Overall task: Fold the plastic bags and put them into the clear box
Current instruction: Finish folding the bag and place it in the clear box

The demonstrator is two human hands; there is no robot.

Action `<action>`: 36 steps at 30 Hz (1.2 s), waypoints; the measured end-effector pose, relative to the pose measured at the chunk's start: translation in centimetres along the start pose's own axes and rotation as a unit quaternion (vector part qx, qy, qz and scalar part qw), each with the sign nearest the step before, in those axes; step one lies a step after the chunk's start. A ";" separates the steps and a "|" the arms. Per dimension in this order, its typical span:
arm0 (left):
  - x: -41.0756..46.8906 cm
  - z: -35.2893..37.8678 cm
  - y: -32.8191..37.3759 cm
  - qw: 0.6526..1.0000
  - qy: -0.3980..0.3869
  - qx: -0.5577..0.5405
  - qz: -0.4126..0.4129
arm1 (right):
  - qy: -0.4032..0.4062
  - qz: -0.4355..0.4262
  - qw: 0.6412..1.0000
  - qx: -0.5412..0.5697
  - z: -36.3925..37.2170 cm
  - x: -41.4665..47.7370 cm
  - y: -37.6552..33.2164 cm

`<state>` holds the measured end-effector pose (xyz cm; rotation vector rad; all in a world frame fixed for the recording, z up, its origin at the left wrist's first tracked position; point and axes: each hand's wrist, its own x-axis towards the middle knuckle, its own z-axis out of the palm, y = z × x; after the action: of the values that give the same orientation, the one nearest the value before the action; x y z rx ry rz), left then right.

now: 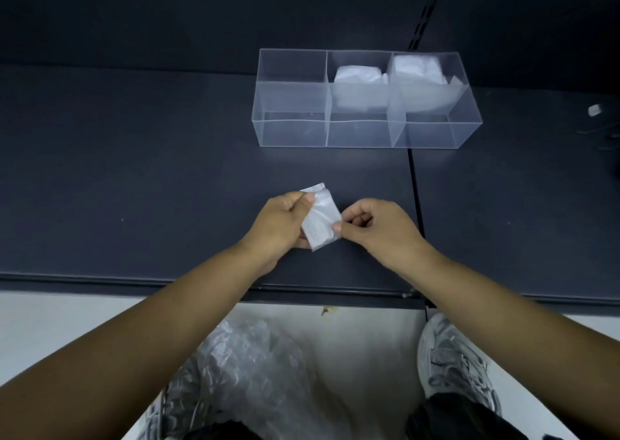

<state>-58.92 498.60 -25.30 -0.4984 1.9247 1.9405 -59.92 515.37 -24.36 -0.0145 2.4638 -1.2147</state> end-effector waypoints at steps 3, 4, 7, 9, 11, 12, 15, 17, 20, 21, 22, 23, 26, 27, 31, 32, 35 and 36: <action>0.0 0.3 0.4 1.000 0.020 -0.009 -0.015 | 0.018 -0.003 0.998 -0.067 0.2 0.7 -0.2; 0.0 0.3 0.4 0.999 0.035 -0.006 -0.005 | 0.011 0.000 0.996 -0.088 0.1 0.9 -0.4; -0.3 -0.2 0.0 0.978 0.119 0.124 0.117 | -0.022 0.008 0.990 -0.138 -0.5 1.7 -1.0; -0.5 -0.5 -0.5 0.949 0.148 0.216 0.178 | -0.038 0.019 0.988 -0.148 -0.8 2.3 -1.4; -0.6 -0.5 -1.0 0.917 0.159 0.298 0.211 | -0.045 0.025 0.987 -0.151 -0.9 2.8 -1.6; -0.5 -0.6 -1.3 0.898 0.160 0.343 0.226 | -0.045 0.021 0.987 -0.155 -0.8 3.0 -1.7; -0.5 -1.0 -2.0 0.826 0.169 0.465 0.269 | -0.037 -0.001 0.985 -0.168 -0.3 3.5 -2.0; -0.5 -1.3 -2.5 0.775 0.171 0.532 0.295 | -0.024 -0.016 0.984 -0.178 0.0 3.5 -2.1; -0.5 -1.5 -3.4 0.742 0.136 0.591 0.286 | 0.040 -0.033 0.971 -0.233 0.7 2.6 -1.7; -0.4 -1.5 -3.6 0.742 0.127 0.605 0.260 | 0.065 -0.031 0.963 -0.261 1.0 2.1 -1.6; -0.3 -1.6 -3.8 0.740 0.124 0.618 0.235 | 0.080 -0.027 0.956 -0.282 1.4 1.7 -1.5; -0.2 -1.6 -3.9 0.736 0.122 0.629 0.216 | 0.085 -0.024 0.953 -0.291 1.8 1.3 -1.5; -0.3 -1.3 -4.0 0.738 0.119 0.640 0.180 | 0.076 -0.025 0.958 -0.274 2.7 1.1 -1.9; -0.3 -1.1 -3.8 0.737 0.118 0.645 0.165 | 0.073 -0.027 0.962 -0.262 2.7 1.3 -2.1; -0.4 -0.7 -3.5 0.770 0.115 0.612 0.136 | 0.055 -0.018 0.991 -0.124 2.5 1.9 -2.7; -0.6 -0.7 -3.0 0.816 0.105 0.553 0.134 | 0.044 -0.018 0.997 -0.059 2.2 1.9 -3.0; -0.7 -1.4 0.3 0.974 0.037 0.199 0.102 | -0.009 -0.060 0.993 0.101 -0.3 2.3 -4.5; -0.7 -1.9 1.6 0.990 0.014 0.107 0.090 | -0.023 -0.077 0.988 0.129 -1.4 2.5 -4.9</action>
<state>-59.12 496.73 -23.64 -0.3032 2.2309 1.8086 -63.53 512.93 -20.66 -0.1636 2.2821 -1.5742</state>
